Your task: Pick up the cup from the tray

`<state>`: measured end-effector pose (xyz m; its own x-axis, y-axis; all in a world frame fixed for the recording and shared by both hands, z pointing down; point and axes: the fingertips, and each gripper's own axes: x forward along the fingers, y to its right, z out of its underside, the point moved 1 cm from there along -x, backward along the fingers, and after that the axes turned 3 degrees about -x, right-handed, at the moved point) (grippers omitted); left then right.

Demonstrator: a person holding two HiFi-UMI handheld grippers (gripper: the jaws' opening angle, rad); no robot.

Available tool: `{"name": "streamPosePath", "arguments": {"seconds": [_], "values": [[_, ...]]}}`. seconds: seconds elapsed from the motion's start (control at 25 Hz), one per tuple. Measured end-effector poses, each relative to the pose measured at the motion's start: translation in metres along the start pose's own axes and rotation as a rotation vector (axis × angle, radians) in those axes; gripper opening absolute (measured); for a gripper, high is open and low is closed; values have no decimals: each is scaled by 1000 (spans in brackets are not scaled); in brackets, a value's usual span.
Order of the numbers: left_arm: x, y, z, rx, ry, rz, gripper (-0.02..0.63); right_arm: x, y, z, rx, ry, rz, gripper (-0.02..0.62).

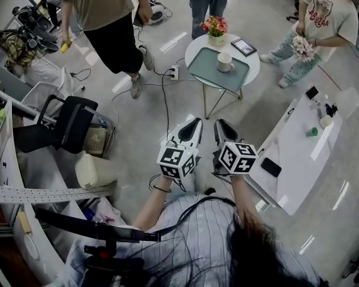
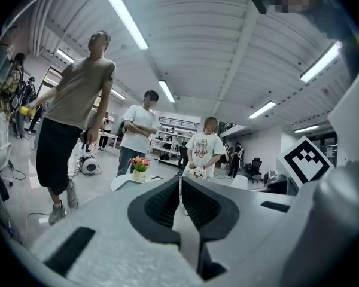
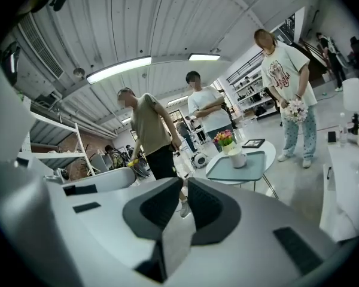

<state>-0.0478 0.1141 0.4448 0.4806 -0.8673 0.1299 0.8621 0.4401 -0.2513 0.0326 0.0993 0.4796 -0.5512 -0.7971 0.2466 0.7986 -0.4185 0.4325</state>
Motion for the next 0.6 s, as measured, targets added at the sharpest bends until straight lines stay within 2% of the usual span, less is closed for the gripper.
{"name": "streamPosePath", "arguments": {"seconds": [0.28,0.6], "values": [[51,-55,-19,9,-37,39,23,68,10,-13,12,-15,54,57],[100,-102,-38,34,-64,122,23,131,16,-34,17,-8,124,57]]}}
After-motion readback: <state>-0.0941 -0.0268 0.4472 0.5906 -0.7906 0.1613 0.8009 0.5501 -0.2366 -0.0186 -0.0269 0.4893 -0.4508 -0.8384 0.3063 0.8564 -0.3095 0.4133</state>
